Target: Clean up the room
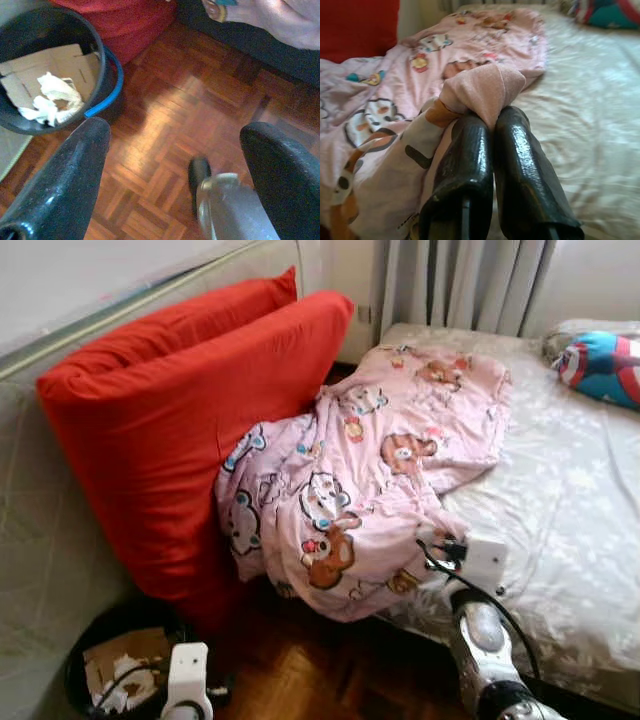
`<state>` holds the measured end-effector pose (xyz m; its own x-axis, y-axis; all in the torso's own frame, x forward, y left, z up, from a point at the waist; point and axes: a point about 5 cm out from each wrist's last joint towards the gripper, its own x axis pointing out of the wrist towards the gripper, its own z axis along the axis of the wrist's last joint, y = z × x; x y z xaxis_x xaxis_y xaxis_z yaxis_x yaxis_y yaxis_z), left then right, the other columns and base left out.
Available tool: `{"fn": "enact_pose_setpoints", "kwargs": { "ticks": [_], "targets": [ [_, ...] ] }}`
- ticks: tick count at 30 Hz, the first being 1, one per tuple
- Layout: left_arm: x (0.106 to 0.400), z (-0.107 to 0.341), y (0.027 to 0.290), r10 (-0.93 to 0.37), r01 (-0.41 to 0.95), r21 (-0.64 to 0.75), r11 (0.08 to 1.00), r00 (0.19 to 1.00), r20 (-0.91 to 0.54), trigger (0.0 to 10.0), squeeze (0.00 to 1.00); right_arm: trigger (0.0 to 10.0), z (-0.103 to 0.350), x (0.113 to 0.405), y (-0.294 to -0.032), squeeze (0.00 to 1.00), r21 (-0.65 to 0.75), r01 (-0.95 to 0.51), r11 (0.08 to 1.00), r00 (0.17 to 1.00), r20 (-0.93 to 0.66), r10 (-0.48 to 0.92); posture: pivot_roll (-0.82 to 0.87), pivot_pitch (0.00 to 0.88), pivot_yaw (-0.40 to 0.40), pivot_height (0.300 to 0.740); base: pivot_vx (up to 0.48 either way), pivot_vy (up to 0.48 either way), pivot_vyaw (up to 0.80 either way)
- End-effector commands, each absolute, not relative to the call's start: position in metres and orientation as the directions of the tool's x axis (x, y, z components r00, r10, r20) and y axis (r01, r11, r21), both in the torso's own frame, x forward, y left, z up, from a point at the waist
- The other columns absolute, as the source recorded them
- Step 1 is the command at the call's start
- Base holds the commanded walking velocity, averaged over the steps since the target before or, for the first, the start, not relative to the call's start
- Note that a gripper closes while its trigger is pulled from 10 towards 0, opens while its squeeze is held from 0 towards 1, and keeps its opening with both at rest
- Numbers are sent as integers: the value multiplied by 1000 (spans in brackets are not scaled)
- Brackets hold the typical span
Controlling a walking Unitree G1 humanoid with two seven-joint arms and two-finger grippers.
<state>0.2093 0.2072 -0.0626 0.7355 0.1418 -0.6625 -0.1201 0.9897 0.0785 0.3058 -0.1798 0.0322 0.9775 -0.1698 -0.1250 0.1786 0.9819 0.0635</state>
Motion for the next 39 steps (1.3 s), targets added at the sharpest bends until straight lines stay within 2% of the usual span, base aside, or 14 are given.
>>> {"fn": "enact_pose_setpoints", "kwargs": {
  "ticks": [1, 11, 23, 37, 38, 39],
  "targets": [
    [205, -64, 214, 160, -130, 95, 987, 723, -672, 10000, 0, 10000, 37, 309, -173, 0, 69, 165, 984, 982, -100, -158, 24, 39, 24, 740, -259, 0, 0],
    [205, -64, 214, 158, -128, 94, 987, 725, -670, 10000, 0, 10000, 37, 308, -178, 0, 47, 203, 978, 976, -88, -198, 23, 39, 23, 740, -264, 0, 0],
    [205, -64, 212, 153, -115, 101, 988, 728, -669, 10000, 0, 10000, 36, 306, -184, 0, 15, 249, 968, 964, -98, -246, 24, 40, 23, 740, 0, 0, 0],
    [206, -64, 208, 132, -85, 102, 991, 729, -671, 10000, 0, 10000, 24, 301, -185, 0, -12, 264, 964, 947, -185, -262, 24, 41, 24, 740, 0, 0, 0],
    [206, -64, 208, 131, -84, 102, 991, 729, -672, 10000, 0, 10000, 23, 301, -186, 988, -20, 267, 964, 944, -194, -265, 24, 41, 23, 740, 0, 0, 0],
    [206, -64, 208, 130, -83, 102, 991, 729, -672, 10000, 0, 10000, 22, 301, -186, 988, -26, 268, 963, 943, -200, -268, 24, 41, 23, 740, 0, 0, 0]
  ]
}}
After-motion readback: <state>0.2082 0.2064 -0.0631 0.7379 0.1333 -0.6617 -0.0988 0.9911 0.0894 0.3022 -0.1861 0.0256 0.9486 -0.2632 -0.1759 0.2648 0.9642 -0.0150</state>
